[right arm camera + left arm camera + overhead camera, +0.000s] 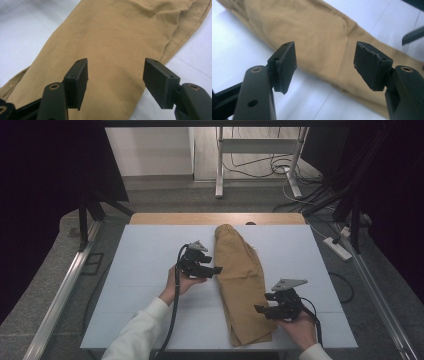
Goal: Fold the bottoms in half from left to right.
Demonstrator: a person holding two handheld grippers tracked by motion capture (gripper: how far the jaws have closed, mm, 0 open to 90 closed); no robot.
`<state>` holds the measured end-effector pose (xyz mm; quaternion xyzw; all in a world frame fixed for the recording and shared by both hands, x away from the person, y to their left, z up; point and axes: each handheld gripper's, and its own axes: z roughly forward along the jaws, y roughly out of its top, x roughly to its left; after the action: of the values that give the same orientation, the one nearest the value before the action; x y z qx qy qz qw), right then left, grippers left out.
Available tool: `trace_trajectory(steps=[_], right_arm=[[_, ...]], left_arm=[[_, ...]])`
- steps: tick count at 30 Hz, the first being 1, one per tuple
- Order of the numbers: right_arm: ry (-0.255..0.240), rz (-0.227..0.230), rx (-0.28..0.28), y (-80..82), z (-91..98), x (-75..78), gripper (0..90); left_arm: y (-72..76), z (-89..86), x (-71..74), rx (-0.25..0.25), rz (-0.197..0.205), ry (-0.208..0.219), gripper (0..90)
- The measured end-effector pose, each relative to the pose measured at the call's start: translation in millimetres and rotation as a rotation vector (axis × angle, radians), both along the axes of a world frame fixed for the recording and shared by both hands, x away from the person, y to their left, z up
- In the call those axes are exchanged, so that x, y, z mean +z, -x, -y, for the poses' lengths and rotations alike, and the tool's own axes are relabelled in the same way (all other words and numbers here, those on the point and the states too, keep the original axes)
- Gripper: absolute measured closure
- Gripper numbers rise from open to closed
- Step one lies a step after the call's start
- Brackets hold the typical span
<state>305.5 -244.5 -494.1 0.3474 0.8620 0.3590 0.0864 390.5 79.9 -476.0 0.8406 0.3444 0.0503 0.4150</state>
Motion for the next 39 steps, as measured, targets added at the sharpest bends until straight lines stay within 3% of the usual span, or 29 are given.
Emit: trace_trajectory(steps=[7, 11, 17, 25, 39], right_arm=[[0.018, 0.002, 0.0, -11.3, -5.1, -4.4, 37.2], [0.033, 0.004, -0.004, -12.7, -4.8, -5.7, 37.2], [0.035, 0.009, -0.008, -16.8, -5.6, -7.1, 37.2], [0.043, 0.034, -0.02, -34.9, -15.3, -6.5, 37.3], [0.066, 0.056, -0.095, -78.8, -21.9, -7.2, 38.7]], left_arm=[[19.2, -11.6, 0.9, -0.004, 0.009, -0.029, 32.6], [32.8, -19.7, 1.3, 0.0, 0.009, -0.001, 32.0], [46.9, -30.0, 1.2, -0.002, 0.018, 0.004, 31.8], [50.8, -43.7, -2.5, 0.021, 0.008, 0.014, 31.8], [49.5, -42.0, -11.3, 0.013, -0.011, -0.002, 31.5]])
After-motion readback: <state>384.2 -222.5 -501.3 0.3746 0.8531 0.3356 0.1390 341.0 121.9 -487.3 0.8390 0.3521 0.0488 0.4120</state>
